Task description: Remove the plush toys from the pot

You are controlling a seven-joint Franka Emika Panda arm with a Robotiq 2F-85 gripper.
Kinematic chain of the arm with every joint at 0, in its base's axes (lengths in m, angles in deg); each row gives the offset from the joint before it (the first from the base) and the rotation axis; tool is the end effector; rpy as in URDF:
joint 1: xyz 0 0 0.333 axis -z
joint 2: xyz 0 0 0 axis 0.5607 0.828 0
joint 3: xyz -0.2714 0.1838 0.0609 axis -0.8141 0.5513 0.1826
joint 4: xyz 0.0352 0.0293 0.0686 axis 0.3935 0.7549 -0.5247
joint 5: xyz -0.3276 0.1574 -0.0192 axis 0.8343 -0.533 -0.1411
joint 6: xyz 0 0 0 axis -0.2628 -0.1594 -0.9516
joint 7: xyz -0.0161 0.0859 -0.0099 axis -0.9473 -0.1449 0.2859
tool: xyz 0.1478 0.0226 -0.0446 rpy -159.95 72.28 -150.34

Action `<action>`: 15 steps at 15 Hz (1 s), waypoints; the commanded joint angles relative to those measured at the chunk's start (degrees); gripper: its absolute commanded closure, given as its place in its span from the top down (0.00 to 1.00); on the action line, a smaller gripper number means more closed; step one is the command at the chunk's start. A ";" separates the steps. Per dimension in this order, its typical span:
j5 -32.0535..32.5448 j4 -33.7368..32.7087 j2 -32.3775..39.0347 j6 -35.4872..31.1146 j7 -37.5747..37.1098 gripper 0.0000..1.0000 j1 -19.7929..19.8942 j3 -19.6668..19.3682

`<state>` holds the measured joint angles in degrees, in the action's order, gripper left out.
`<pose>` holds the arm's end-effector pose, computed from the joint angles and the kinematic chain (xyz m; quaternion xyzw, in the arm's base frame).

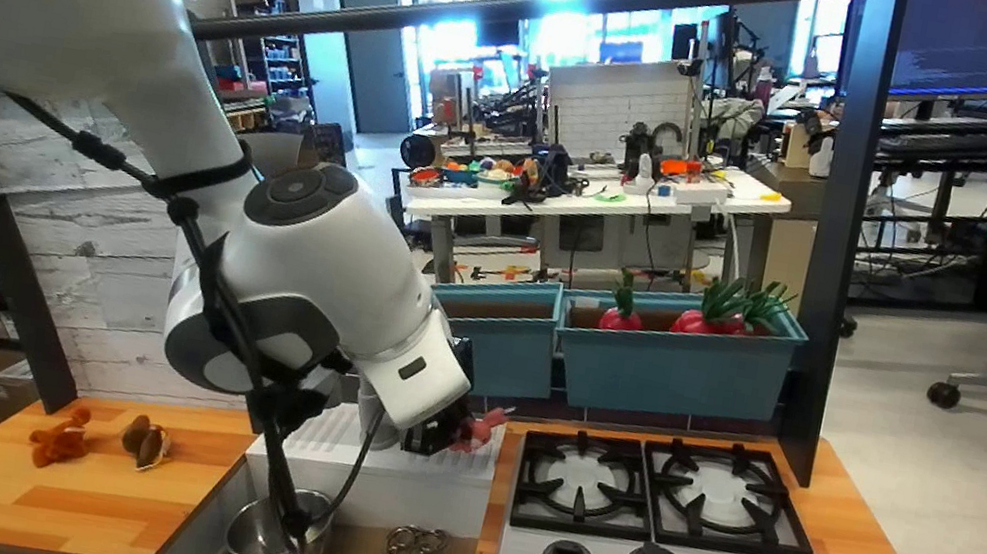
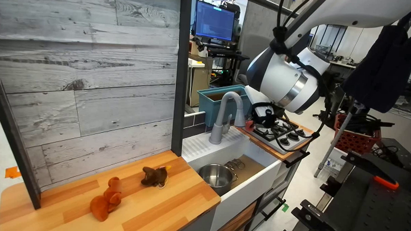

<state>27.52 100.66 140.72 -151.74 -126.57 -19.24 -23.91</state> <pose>0.6411 -0.1714 0.0196 -0.6331 0.7299 -0.2179 0.1377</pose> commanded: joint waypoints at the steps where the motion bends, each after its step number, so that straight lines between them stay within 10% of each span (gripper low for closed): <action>1: -0.33 4.27 -2.03 -9.79 0.07 0.02 0.52 1.12; 13: 2.67 4.83 -0.41 -21.81 -8.22 0.02 5.96 4.54; 14: 3.07 4.87 -0.39 -21.91 -8.74 0.18 6.25 4.80; 15: 3.80 5.05 -0.45 -22.10 -9.17 0.06 6.68 5.32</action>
<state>28.42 104.62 139.19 -163.06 -133.29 -14.53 -21.84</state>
